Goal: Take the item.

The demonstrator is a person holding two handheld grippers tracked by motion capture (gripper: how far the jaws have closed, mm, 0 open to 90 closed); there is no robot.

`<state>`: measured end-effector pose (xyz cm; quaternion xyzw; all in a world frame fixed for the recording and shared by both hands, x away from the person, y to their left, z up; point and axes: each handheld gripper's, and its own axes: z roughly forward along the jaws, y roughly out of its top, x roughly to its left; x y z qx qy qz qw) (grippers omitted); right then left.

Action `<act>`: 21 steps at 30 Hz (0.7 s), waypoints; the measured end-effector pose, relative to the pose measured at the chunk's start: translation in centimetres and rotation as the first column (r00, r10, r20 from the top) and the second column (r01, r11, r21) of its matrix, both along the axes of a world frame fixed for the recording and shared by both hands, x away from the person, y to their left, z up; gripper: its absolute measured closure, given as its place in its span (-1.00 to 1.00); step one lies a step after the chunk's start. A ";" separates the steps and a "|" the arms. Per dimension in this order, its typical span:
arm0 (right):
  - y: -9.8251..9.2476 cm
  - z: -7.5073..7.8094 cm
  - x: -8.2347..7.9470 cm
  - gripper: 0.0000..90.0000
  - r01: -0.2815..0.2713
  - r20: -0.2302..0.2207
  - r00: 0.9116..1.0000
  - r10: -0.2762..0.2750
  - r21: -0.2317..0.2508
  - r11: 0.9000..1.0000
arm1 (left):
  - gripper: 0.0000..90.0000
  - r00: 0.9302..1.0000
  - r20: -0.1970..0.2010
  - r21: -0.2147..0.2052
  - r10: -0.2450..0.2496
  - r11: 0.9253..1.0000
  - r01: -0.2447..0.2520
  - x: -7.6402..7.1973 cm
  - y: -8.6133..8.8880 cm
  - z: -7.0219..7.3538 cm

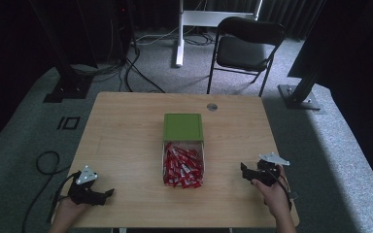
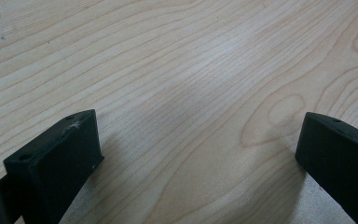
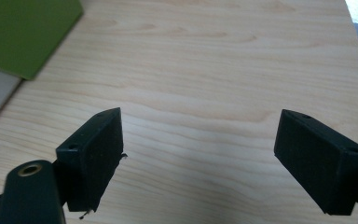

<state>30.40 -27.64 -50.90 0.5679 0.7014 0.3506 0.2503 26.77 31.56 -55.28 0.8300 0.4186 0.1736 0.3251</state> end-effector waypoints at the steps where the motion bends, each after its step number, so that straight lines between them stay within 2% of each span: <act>1: 0.3 0.4 0.0 -0.66 -0.010 0.007 1.000 0.010 0.001 1.000 | -0.98 1.000 0.000 0.000 0.000 1.000 0.000 0.0 0.0 0.0; 10: 2.5 2.5 0.0 -0.66 -0.076 0.047 0.996 0.075 0.021 0.997 | -0.98 1.000 0.000 0.000 -0.001 1.000 0.001 0.0 0.0 0.0; 21: 5.3 4.9 0.1 -0.66 -0.152 0.098 0.984 0.147 0.052 0.987 | -0.98 1.000 0.000 0.000 0.000 1.000 0.000 0.0 0.0 0.0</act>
